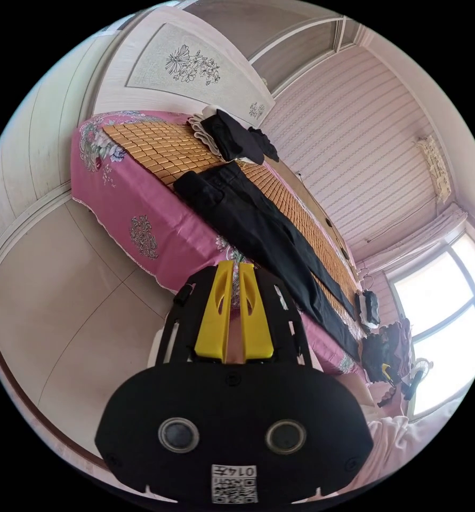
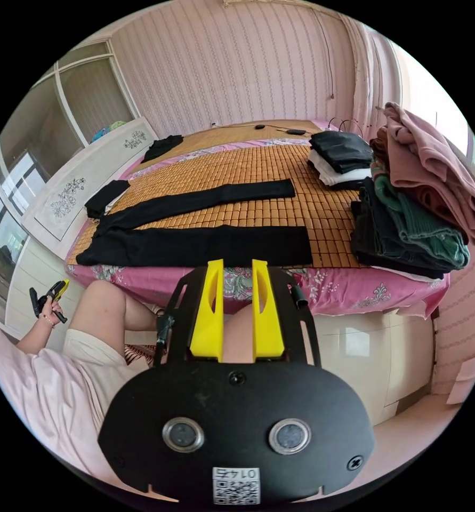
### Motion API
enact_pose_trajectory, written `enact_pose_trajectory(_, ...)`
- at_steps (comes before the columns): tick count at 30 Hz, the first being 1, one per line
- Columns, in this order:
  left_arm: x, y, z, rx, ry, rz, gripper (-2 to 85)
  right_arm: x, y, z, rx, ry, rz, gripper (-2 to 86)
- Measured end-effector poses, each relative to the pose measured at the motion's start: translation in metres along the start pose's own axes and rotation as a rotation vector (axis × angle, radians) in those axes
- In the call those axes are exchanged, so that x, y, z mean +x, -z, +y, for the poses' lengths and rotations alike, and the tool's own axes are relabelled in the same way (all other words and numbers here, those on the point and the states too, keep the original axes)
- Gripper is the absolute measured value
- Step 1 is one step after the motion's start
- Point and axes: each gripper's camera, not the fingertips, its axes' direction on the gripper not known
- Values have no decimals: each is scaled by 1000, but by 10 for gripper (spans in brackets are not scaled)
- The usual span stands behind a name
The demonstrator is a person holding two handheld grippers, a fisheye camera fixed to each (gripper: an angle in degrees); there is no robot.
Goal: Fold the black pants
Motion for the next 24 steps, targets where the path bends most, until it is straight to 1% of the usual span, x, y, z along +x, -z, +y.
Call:
enact_pose_trajectory(2,-11,0,-5,-10,13,8,8,21,-4,5,-5,-63,10,99)
enact_pose_trajectory(5,-26,-4,-17,-20,22,19,29,46,-14,5,-52,-85,54,116)
enact_pose_trajectory(9,-34,-24,-43,-99,38,10,74,82,-30,0,-130,-124,73,128)
enact_pose_trajectory(14,-36,-50,-80,-117,43,37,88,141,-59,-14,-223,-255,-58,135)
enact_pose_trajectory(16,-35,-60,-94,-131,39,14,89,157,-67,-19,-227,-307,-74,135)
enact_pose_trajectory(18,-29,-76,-112,-166,-2,-93,96,172,-73,-24,-230,-365,-66,136)
enact_pose_trajectory(20,-28,-89,-122,-205,-8,-125,106,190,-80,-32,-220,-446,-98,145)
enact_pose_trajectory(22,-31,-101,-131,-235,27,-126,112,198,-85,-39,-198,-471,-152,148)
enact_pose_trajectory(24,-38,-112,-140,-232,82,-110,115,202,-90,-46,-177,-481,-163,142)
